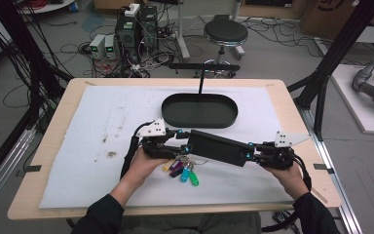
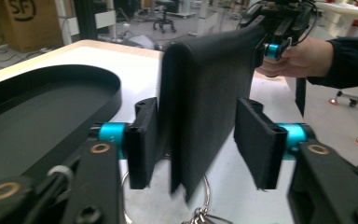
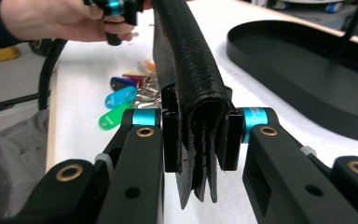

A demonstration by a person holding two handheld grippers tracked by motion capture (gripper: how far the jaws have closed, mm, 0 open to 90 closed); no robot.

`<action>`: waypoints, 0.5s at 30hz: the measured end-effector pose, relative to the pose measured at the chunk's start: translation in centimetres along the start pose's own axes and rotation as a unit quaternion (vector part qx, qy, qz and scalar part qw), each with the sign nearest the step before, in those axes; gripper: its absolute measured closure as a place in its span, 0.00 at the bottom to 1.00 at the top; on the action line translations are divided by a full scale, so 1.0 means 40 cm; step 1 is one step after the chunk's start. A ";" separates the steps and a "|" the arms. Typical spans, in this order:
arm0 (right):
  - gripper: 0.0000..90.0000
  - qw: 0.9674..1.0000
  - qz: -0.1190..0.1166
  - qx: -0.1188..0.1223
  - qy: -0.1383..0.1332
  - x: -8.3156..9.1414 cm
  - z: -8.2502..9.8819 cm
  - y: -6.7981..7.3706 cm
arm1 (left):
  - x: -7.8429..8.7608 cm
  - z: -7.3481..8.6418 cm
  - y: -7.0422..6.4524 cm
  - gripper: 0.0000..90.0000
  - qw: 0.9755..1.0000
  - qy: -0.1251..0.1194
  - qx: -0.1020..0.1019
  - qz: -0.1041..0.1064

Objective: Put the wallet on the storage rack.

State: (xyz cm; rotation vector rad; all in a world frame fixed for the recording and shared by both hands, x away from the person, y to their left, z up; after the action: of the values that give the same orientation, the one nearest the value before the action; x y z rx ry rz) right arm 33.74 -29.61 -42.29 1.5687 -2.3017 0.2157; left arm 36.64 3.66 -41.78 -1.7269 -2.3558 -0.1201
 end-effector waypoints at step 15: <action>0.85 0.997 0.074 -0.005 -0.024 0.006 -0.064 -0.075 | 0.166 -0.016 -0.019 0.33 0.997 -0.012 0.016 -0.081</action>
State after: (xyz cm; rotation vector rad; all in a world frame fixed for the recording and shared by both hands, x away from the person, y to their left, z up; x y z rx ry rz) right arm 36.93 -30.14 -40.04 1.4148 -2.4541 0.2062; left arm 34.09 9.47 -39.64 -1.5298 -2.4986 -0.0884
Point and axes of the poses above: each handheld gripper's, and its own axes: x roughly backward along the jaws, z roughly out of its underside, y roughly to its left, the point moved 4 cm from there along -x, roughly forward along the jaws, and after that the axes turned 1 degree about -z, right-handed, at the moved point
